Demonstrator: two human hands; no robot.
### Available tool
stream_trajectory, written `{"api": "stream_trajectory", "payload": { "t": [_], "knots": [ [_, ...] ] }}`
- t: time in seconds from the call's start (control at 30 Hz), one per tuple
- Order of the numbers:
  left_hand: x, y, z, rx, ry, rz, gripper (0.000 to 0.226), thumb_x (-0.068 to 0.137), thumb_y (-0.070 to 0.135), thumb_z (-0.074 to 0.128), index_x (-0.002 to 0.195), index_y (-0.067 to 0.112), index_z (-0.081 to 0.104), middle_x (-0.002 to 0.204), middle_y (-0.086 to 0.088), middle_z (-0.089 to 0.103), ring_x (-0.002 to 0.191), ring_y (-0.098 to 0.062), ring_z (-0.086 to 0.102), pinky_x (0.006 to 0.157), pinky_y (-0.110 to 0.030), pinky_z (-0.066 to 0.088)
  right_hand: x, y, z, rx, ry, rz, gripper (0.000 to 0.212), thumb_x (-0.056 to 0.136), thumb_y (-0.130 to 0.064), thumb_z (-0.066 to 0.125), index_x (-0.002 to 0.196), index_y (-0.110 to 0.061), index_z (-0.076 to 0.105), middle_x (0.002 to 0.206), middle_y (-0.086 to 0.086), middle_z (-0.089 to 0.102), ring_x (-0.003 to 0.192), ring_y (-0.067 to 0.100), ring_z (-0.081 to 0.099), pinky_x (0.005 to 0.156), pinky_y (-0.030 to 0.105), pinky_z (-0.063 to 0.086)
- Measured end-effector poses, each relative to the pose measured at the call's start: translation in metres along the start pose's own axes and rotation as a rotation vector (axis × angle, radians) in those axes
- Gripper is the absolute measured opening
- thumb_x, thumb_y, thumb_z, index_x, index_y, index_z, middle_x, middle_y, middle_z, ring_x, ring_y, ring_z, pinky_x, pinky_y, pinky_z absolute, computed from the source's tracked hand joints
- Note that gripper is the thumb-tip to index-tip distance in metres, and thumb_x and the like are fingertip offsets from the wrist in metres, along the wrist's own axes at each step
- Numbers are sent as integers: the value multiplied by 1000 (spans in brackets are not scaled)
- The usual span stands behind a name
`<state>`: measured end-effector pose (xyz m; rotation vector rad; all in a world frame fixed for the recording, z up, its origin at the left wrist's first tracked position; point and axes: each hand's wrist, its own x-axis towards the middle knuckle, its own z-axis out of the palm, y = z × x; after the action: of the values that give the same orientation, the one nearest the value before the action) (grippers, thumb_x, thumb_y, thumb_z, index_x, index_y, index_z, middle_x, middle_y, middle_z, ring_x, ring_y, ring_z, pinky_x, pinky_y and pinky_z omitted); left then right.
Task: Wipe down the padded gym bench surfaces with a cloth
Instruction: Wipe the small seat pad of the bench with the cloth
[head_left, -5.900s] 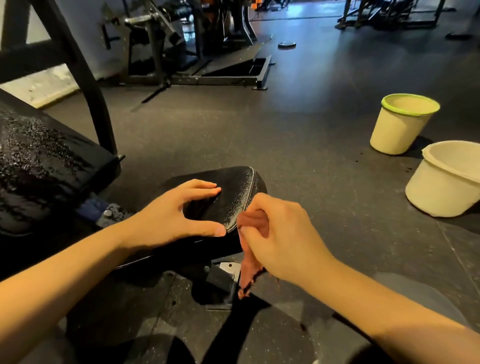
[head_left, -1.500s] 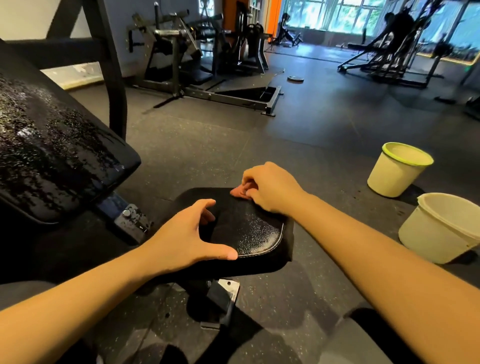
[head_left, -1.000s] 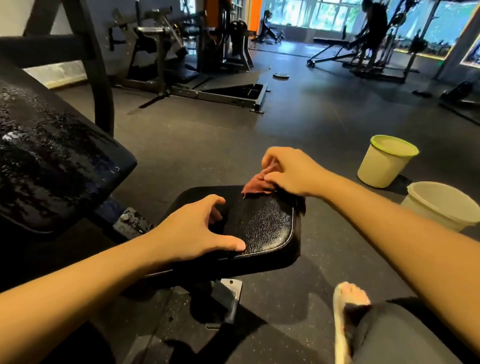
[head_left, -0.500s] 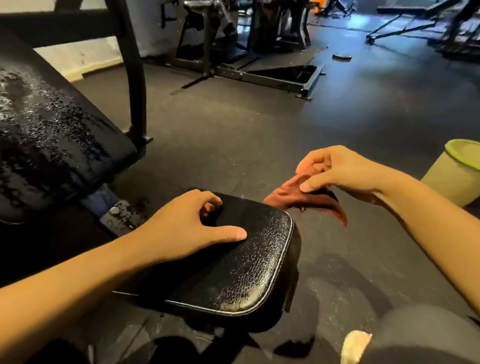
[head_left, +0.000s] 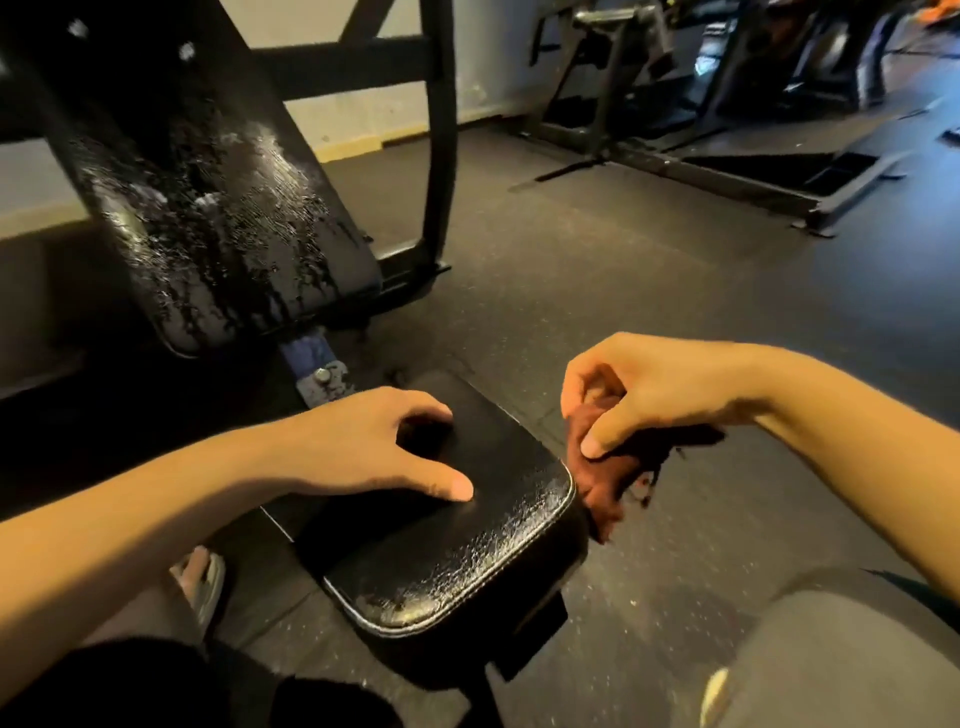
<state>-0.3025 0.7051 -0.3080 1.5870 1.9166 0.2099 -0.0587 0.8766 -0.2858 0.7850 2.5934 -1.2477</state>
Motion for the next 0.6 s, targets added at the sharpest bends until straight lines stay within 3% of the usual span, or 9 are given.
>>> {"api": "stream_trajectory", "payload": {
  "t": [0.13, 0.23, 0.33, 0.4, 0.53, 0.6],
  "knots": [
    [-6, 29, 8, -13, 84, -46, 89, 66, 77, 75, 142, 38, 53, 139, 27, 51, 128, 8, 47, 111, -19, 35, 7, 11, 6, 134, 17, -106, 22, 82, 0, 77, 97, -16, 76, 91, 4, 77, 80, 12, 69, 73, 24, 57],
    [-11, 50, 23, -86, 161, -123, 97, 54, 83, 70, 138, 37, 57, 134, 29, 54, 126, 8, 50, 108, -18, 37, 9, 19, 7, 172, -27, -153, 31, 86, 3, 71, 105, -21, 77, 96, 0, 78, 90, 12, 72, 85, 27, 58],
    [-17, 58, 33, -78, 185, -196, 111, 44, 94, 69, 140, 41, 54, 136, 32, 50, 127, 8, 47, 106, -19, 37, 6, 36, 16, 269, -23, -208, 25, 84, 4, 74, 97, -17, 75, 87, 1, 77, 78, 10, 69, 69, 25, 55],
    [-20, 62, 38, -84, 186, -239, 116, 41, 98, 69, 142, 43, 51, 140, 33, 48, 130, 8, 45, 111, -23, 38, 4, 44, 25, 361, 34, -225, 21, 81, 4, 77, 95, -11, 73, 83, 3, 76, 75, 12, 70, 67, 26, 54],
    [-23, 66, 42, -133, 182, -294, 115, 44, 96, 74, 144, 46, 50, 145, 34, 46, 134, 10, 42, 119, -31, 35, 30, 50, 46, 339, 225, -287, 15, 77, -3, 77, 86, -15, 72, 87, 3, 77, 88, 18, 74, 82, 38, 59],
    [-24, 67, 42, -159, 177, -314, 110, 48, 91, 77, 144, 47, 50, 145, 35, 46, 134, 11, 43, 120, -32, 35, 60, 54, 53, 287, 276, -256, 15, 79, -8, 74, 83, -21, 68, 81, -7, 74, 84, 4, 71, 76, 27, 55]
  ]
}}
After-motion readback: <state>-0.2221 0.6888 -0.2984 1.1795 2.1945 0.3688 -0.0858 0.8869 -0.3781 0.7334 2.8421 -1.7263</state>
